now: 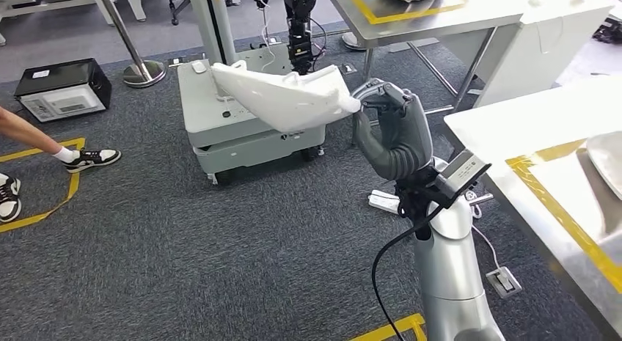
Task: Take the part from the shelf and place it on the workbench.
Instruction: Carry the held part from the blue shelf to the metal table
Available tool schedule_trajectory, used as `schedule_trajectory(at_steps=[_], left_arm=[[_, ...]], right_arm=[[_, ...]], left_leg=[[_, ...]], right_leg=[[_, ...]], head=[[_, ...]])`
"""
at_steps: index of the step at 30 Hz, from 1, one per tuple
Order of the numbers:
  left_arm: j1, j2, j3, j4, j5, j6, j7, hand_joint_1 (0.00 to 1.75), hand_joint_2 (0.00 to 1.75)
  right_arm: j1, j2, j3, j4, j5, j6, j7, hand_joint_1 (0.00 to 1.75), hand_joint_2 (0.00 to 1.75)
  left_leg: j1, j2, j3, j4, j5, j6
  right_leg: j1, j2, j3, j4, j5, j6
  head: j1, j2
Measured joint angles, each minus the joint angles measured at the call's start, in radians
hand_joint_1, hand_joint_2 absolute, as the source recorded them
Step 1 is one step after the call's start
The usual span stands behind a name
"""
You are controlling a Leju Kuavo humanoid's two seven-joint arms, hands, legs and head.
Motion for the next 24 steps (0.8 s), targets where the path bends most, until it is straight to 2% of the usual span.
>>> schedule_trajectory(at_steps=[1,3,4,6,7,8,9,10,11,12,14,15,16,18,19,20,21,22,23,24], left_arm=[[-0.001,0.0,0.0,0.0,0.0,0.0,0.001,0.0,1.75],[-0.005,-0.001,0.0,0.0,-0.001,0.0,0.005,0.0,1.75],[-0.007,-0.002,0.0,0.0,-0.001,0.0,0.007,0.0,1.75],[-0.008,-0.004,0.0,0.0,0.0,-0.001,0.01,0.0,1.75],[-0.007,-0.005,0.0,0.001,0.0,-0.001,0.012,0.0,1.75],[-0.005,-0.005,0.0,0.001,0.0,-0.001,0.013,0.0,1.75],[-0.003,-0.004,0.0,0.001,0.0,-0.001,0.014,0.0,1.75],[-0.001,-0.004,0.0,0.002,0.0,-0.002,0.014,0.0,1.75],[0.0,-0.004,0.0,0.002,-0.001,-0.004,0.013,0.0,1.75],[0.001,-0.004,0.0,0.002,-0.002,-0.006,0.013,0.0,1.75],[0.001,-0.002,0.0,0.002,-0.005,-0.009,0.012,0.0,1.75],[0.001,-0.002,-0.001,0.002,-0.006,-0.01,0.012,0.0,1.75],[0.0,-0.002,-0.001,0.002,-0.006,-0.01,0.012,0.0,1.75],[-0.002,-0.002,-0.001,0.002,-0.006,-0.01,0.012,0.0,1.75],[-0.003,-0.002,-0.001,0.002,-0.006,-0.01,0.012,0.0,1.75],[-0.004,-0.003,-0.001,0.002,-0.006,-0.01,0.012,0.0,1.75],[-0.004,-0.004,-0.001,0.002,-0.006,-0.01,0.012,0.0,1.75],[-0.004,-0.004,-0.001,0.001,-0.006,-0.01,0.012,0.0,1.75],[-0.003,-0.004,-0.001,0.001,-0.006,-0.011,0.012,0.0,1.75],[-0.002,-0.003,-0.001,0.001,-0.006,-0.012,0.013,0.0,1.75]], right_arm=[[-0.008,0.0,0.0,0.002,-0.002,0.0,0.003,1.75,1.75],[-0.02,0.001,-0.001,0.006,-0.004,-0.001,0.008,1.75,1.75],[-0.024,0.001,-0.001,0.008,-0.005,-0.001,0.008,1.75,1.75],[-0.032,0.001,-0.001,0.013,-0.01,-0.002,0.009,1.75,1.75],[-0.036,0.002,0.0,0.018,-0.013,-0.002,0.009,1.75,1.75],[-0.038,0.002,0.0,0.023,-0.016,-0.003,0.01,1.75,1.75],[-0.038,0.002,0.0,0.027,-0.017,-0.003,0.011,1.75,1.75],[-0.038,0.002,0.001,0.031,-0.017,-0.004,0.011,1.75,1.75],[-0.038,0.002,0.001,0.033,-0.017,-0.006,0.01,1.75,1.75],[-0.038,0.002,0.001,0.034,-0.017,-0.008,0.01,1.75,1.75],[-0.037,0.002,0.0,0.033,-0.017,-0.016,0.01,1.75,1.75],[-0.037,0.002,0.0,0.033,-0.018,-0.019,0.01,1.75,1.75],[-0.035,0.001,0.0,0.032,-0.018,-0.022,0.01,1.75,1.75],[-0.028,-0.002,0.0,0.033,-0.019,-0.023,0.009,1.75,1.75],[-0.024,-0.004,-0.001,0.033,-0.02,-0.023,0.008,1.75,1.75],[-0.022,-0.006,-0.001,0.033,-0.02,-0.023,0.007,1.75,1.75],[-0.021,-0.008,-0.001,0.033,-0.02,-0.023,0.007,1.75,1.75],[-0.021,-0.009,-0.001,0.033,-0.021,-0.023,0.007,1.75,1.75],[-0.02,-0.009,-0.001,0.033,-0.022,-0.023,0.007,1.75,1.75],[-0.02,-0.009,-0.001,0.033,-0.022,-0.023,0.009,1.75,1.75]], left_leg=[[-0.001,0.008,0.002,0.002,-0.003,-0.007],[0.002,0.023,0.008,0.001,-0.006,-0.019],[0.004,0.014,0.007,0.007,-0.014,-0.024],[0.009,-0.036,-0.019,0.072,-0.059,-0.032],[0.009,-0.065,-0.046,0.136,-0.094,-0.033],[0.01,-0.082,-0.079,0.206,-0.125,-0.034],[0.009,-0.09,-0.106,0.263,-0.143,-0.033],[0.009,-0.093,-0.121,0.289,-0.143,-0.031],[0.009,-0.096,-0.115,0.272,-0.121,-0.027],[0.009,-0.103,-0.092,0.217,-0.084,-0.024],[0.011,-0.146,-0.031,0.077,-0.022,-0.017],[0.011,-0.162,-0.011,0.033,-0.008,-0.015],[0.01,-0.172,-0.001,0.013,-0.005,-0.014],[0.008,-0.152,0.001,0.009,-0.002,-0.006],[0.008,-0.14,0.002,0.005,0.002,0.0],[0.009,-0.127,0.002,0.001,0.006,0.008],[0.01,-0.113,0.002,-0.004,0.01,0.015],[0.008,-0.099,0.002,-0.005,0.011,0.019],[0.006,-0.085,0.0,-0.005,0.011,0.023],[0.004,-0.07,-0.001,-0.004,0.011,0.024]], right_leg=[[0.003,0.0,0.001,-0.007,-0.001,-0.008],[0.004,0.023,0.0,-0.009,0.004,-0.024],[0.003,0.033,0.0,-0.012,0.007,-0.03],[-0.001,0.052,0.001,-0.017,0.014,-0.041],[-0.001,0.062,-0.001,-0.017,0.015,-0.044],[0.0,0.073,-0.002,-0.017,0.016,-0.045],[0.002,0.086,-0.003,-0.017,0.016,-0.046],[0.003,0.099,-0.003,-0.016,0.016,-0.046],[0.003,0.112,-0.003,-0.015,0.017,-0.046],[0.003,0.125,-0.003,-0.014,0.017,-0.045],[0.002,0.15,-0.005,-0.011,0.018,-0.04],[0.002,0.161,-0.008,-0.01,0.02,-0.034],[0.001,0.172,-0.012,-0.011,0.023,-0.027],[-0.001,0.194,-0.018,-0.017,0.032,-0.011],[-0.001,0.189,-0.021,-0.015,0.03,-0.006],[0.001,0.17,-0.03,0.0,0.019,-0.002],[0.004,0.141,-0.047,0.036,-0.004,0.0],[0.006,0.107,-0.072,0.095,-0.037,0.001],[0.007,0.085,-0.103,0.166,-0.072,0.003],[0.007,0.074,-0.13,0.229,-0.097,0.004]], head=[[0.0,0.0],[-0.001,0.0],[-0.002,0.0],[-0.004,0.0],[-0.006,0.0],[-0.007,0.0],[-0.007,0.0],[-0.007,0.0],[-0.007,0.0],[-0.007,0.0],[-0.007,0.0],[-0.007,0.0],[-0.006,0.0],[-0.006,0.0],[-0.006,0.0],[-0.004,0.0],[-0.002,0.0],[-0.001,0.0],[0.001,0.0],[0.001,0.0]])
